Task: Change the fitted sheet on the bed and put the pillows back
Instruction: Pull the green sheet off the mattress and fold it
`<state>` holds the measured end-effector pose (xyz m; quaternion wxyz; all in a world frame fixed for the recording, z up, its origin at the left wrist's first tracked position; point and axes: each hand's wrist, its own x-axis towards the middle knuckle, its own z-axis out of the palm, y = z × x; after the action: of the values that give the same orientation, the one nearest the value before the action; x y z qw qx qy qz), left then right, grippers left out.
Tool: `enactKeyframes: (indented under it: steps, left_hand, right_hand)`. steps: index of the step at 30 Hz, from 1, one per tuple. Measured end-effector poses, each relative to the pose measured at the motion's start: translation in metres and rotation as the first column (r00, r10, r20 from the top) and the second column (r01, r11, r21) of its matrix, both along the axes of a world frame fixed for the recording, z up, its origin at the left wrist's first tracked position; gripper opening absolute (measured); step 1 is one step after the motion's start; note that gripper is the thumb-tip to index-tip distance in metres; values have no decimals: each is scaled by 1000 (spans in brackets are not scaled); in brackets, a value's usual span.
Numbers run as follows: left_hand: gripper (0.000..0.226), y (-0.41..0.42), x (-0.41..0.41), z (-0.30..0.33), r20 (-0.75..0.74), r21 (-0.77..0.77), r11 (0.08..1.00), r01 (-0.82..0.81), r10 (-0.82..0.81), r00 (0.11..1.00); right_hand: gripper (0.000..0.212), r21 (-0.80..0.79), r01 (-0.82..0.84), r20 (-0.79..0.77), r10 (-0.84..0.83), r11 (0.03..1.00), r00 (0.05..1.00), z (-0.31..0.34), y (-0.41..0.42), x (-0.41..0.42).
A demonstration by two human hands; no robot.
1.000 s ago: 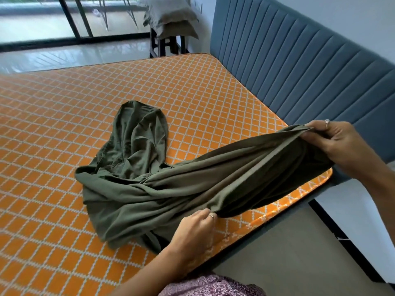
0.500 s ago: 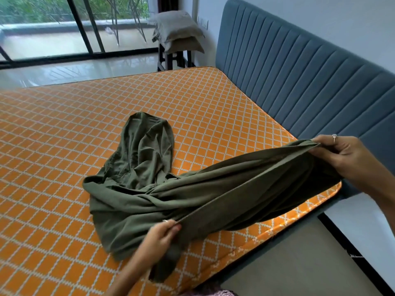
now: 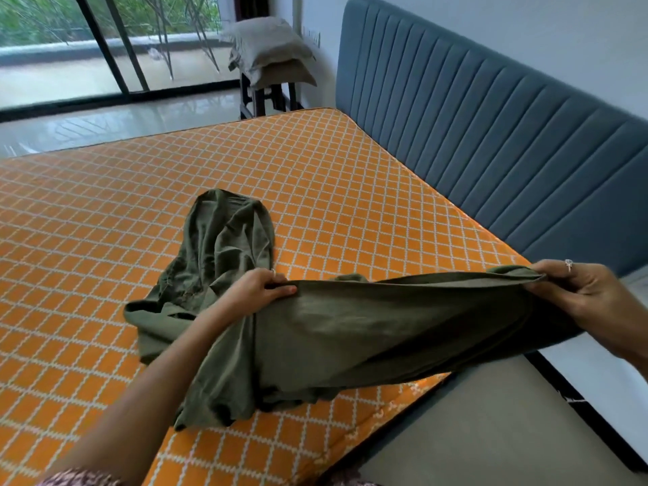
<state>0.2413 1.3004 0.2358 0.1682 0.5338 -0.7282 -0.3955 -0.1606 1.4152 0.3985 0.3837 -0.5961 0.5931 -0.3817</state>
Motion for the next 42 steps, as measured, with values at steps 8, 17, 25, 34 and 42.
enactKeyframes:
  steps: [8, 17, 25, 34, 42]
  left_hand:
    - [20, 10, -58, -47, 150, 17, 942, 336, -335, 930]
    - [27, 17, -71, -52, 184, 73, 933, 353, -360, 914]
    - [20, 8, -101, -55, 257, 98, 892, 441, -451, 855]
    - [26, -5, -129, -57, 350, 392, 715, 578, -697, 625]
    - [14, 2, -98, -42, 263, 83, 921, 382, -390, 883]
  right_hand:
    - [53, 73, 72, -19, -71, 995, 997, -12, 21, -17]
    - [60, 94, 36, -40, -32, 995, 999, -17, 25, -31]
    - [52, 135, 26, -50, -19, 991, 999, -18, 43, -35]
    - [61, 186, 42, -52, -33, 982, 998, -21, 60, -44]
    - [57, 115, 26, -94, -15, 993, 995, -17, 37, -45]
